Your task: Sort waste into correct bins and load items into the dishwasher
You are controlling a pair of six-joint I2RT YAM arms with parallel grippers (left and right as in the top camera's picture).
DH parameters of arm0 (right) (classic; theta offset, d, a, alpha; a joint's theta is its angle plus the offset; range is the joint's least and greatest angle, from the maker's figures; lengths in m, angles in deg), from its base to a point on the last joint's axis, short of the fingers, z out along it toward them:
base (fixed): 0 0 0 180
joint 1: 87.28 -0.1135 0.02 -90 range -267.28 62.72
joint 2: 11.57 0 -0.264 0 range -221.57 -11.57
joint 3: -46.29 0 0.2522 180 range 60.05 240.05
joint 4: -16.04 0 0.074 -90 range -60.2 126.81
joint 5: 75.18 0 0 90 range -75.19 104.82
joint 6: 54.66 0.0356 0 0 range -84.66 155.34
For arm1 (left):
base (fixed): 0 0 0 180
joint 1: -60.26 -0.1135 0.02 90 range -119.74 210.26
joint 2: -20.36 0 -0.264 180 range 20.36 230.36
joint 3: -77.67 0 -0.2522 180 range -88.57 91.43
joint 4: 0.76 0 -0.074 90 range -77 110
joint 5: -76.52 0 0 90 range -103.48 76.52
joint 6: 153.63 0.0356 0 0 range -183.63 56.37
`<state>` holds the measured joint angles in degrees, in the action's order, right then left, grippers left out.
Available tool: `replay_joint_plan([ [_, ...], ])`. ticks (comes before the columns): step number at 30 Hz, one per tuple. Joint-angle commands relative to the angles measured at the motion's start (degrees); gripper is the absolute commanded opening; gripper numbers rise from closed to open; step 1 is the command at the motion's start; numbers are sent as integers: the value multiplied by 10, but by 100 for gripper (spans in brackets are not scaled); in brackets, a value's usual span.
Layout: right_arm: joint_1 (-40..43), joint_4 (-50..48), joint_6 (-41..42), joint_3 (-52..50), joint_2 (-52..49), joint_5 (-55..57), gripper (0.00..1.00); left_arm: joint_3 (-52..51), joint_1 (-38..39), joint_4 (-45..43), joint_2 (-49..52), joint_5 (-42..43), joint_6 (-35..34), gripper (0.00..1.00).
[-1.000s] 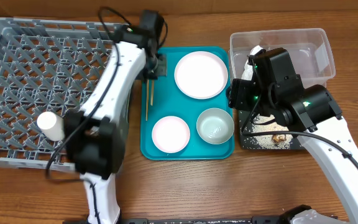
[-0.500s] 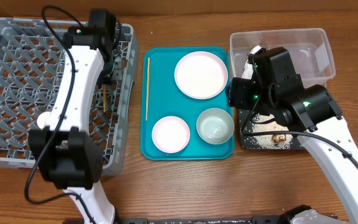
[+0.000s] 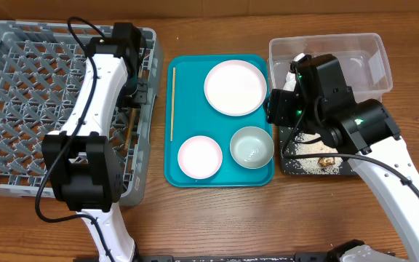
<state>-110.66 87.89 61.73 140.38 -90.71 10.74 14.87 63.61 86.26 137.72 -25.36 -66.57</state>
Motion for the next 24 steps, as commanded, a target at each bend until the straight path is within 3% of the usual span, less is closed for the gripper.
replay_joint_plan([
  [1,0,-3,2,11,5,1,58,50,2,25,-17,60,-1,38],
  [6,0,-3,2,11,5,1,58,97,15,28,-44,231,-5,40],
  [8,0,-3,2,11,5,1,58,96,32,16,-45,249,-12,40],
  [15,0,-3,2,11,5,1,59,15,111,-96,-24,60,-122,39],
  [19,0,-3,2,11,5,1,59,-21,131,-163,10,44,-137,38],
  [24,0,-3,3,11,5,1,59,-21,133,-179,56,28,-161,34],
])
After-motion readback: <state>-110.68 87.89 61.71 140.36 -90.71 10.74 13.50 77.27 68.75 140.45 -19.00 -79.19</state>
